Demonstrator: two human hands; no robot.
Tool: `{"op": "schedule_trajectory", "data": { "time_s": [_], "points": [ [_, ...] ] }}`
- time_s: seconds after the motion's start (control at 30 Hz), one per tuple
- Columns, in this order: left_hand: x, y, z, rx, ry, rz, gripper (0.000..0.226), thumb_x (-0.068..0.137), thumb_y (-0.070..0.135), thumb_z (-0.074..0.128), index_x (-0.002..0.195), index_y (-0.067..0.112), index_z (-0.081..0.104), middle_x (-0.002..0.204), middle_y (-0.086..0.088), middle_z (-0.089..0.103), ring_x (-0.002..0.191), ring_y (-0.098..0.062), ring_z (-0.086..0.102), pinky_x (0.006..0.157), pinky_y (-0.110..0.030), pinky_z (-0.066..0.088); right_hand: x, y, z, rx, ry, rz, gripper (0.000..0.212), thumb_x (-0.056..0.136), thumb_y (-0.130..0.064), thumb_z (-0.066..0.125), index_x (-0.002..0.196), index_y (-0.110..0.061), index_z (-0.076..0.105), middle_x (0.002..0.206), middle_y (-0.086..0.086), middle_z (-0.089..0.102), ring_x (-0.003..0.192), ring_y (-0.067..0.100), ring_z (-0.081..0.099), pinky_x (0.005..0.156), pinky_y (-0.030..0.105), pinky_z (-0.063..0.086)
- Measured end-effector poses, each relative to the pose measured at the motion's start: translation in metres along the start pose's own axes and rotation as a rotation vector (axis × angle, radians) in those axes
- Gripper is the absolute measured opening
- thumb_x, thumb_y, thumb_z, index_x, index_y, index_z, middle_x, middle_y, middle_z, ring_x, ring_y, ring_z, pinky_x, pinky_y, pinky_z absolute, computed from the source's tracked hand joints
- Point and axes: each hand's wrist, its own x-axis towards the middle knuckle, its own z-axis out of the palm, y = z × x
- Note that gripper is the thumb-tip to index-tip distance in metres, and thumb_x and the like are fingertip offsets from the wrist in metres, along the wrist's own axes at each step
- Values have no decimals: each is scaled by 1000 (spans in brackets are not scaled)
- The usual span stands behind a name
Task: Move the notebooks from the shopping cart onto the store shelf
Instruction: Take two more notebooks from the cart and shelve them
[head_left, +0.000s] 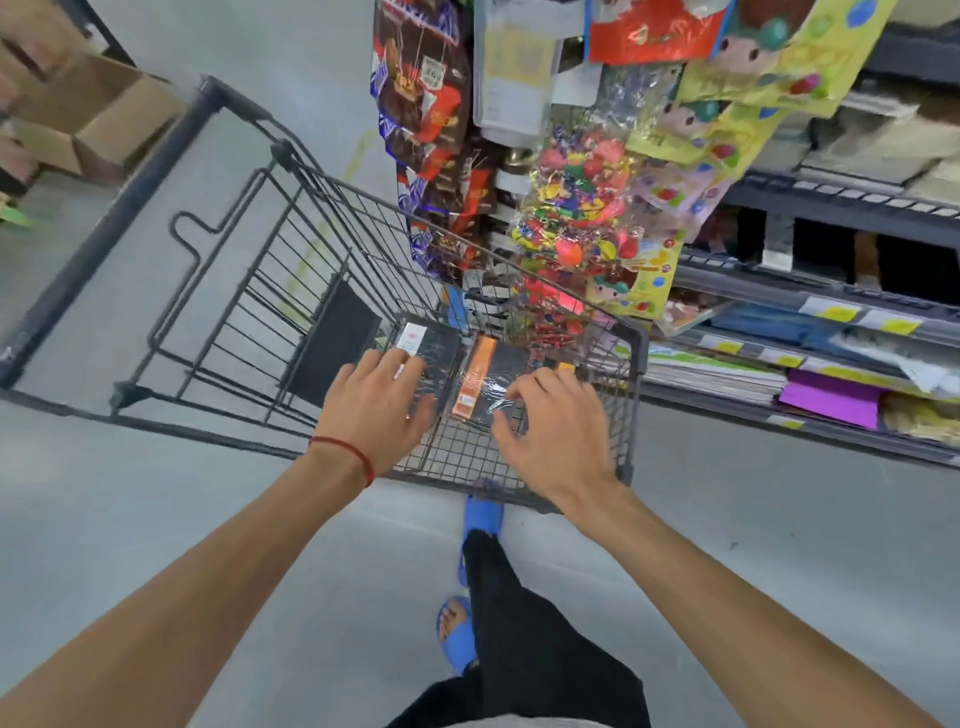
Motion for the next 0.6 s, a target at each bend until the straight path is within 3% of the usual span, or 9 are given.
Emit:
{"op": "schedule_trajectory", "data": {
  "time_s": [0.23, 0.33, 0.43, 0.6],
  "points": [
    [59, -54, 47, 19, -141, 34, 36, 94, 42, 44, 120, 19, 54, 110, -1, 61, 97, -25, 55, 78, -40, 48, 76, -8, 57, 101, -144, 31, 30, 92, -44, 52, 109, -23, 67, 104, -9, 65, 103, 14, 55, 89, 32, 48],
    [76, -76, 69, 28, -181, 49, 32, 93, 42, 45, 114, 20, 53, 107, -1, 60, 96, -26, 55, 78, -40, 46, 101, -12, 87, 121, -218, 24, 31, 93, -44, 51, 113, -25, 66, 110, -11, 65, 107, 11, 54, 84, 29, 50],
    [90, -96, 95, 16, -242, 90, 33, 91, 40, 48, 115, 18, 54, 110, -1, 60, 98, -26, 55, 79, -41, 45, 119, -17, 121, 182, -306, 73, 30, 93, -41, 51, 116, -25, 62, 112, -10, 63, 107, 14, 54, 82, 34, 53],
    [106, -125, 149, -9, -352, 170, 33, 91, 37, 46, 112, 16, 58, 109, -4, 61, 98, -28, 56, 79, -43, 49, 137, -28, 185, 291, -402, 209, 25, 94, -31, 55, 116, -21, 61, 119, -5, 60, 115, 15, 54, 93, 29, 46]
  ]
}}
